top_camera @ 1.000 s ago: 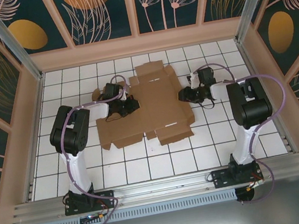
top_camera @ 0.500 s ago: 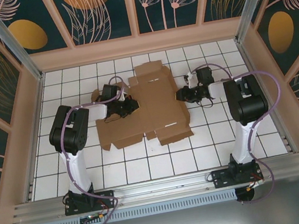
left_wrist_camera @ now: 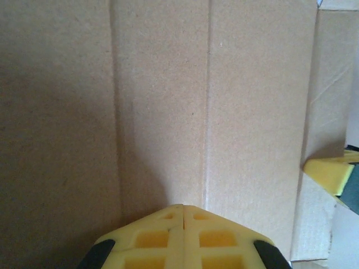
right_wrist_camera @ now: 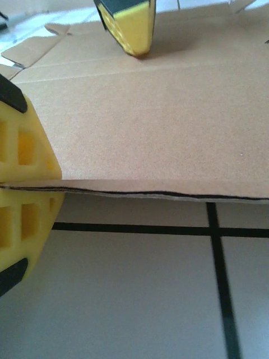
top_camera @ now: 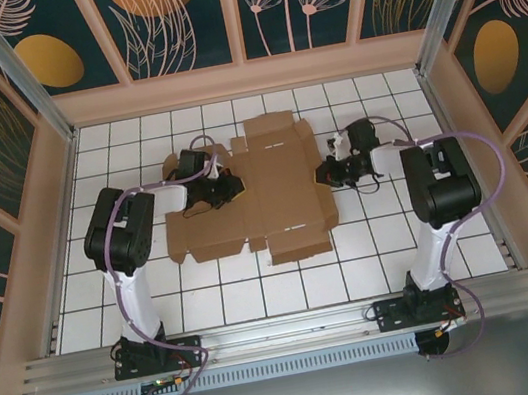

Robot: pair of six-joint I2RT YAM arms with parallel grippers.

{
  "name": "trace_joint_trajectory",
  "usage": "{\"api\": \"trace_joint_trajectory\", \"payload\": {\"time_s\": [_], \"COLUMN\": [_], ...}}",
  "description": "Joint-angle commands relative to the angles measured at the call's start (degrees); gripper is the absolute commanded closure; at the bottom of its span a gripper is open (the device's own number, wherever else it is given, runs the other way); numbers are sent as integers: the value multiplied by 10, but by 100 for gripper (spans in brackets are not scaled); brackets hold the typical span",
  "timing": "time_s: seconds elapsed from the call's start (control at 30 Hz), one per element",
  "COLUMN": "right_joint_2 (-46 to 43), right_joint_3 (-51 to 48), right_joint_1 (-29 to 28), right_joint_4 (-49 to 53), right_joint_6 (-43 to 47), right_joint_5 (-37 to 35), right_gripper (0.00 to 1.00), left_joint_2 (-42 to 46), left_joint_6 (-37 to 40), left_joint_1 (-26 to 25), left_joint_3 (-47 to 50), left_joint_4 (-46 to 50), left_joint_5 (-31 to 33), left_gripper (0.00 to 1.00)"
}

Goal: Fold the paper box

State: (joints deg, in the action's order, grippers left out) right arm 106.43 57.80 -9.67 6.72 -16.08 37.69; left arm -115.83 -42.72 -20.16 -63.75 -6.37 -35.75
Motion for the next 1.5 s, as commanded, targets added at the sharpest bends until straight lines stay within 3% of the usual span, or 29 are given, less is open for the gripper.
{"api": "trace_joint_trajectory", "payload": {"time_s": [0.0,0.13,0.3,0.73,0.93,1.2,1.47], "right_joint_2": [-46,-42,-14,115,160,249,226], "right_joint_3": [68,157,255,536,628,721,720], "right_joint_1": [-16,-40,-93,-219,-309,-418,-437], "right_joint_4": [129,247,359,535,568,609,581], "right_joint_6": [57,83,132,124,88,48,64], "right_joint_5": [-109,-221,-361,-457,-508,-571,-704], "right_gripper": [99,100,99,93,82,77,76], "left_joint_2": [55,86,77,19,22,25,50], "left_joint_6": [7,24,33,10,-4,-11,-18], "left_joint_1": [8,27,32,11,7,7,10], "left_joint_3": [-3,5,1,22,31,34,35], "left_joint_4": [23,61,79,44,28,24,24], "left_joint_5": [27,99,124,76,66,66,68], "left_gripper": [100,100,100,100,100,100,100]}}
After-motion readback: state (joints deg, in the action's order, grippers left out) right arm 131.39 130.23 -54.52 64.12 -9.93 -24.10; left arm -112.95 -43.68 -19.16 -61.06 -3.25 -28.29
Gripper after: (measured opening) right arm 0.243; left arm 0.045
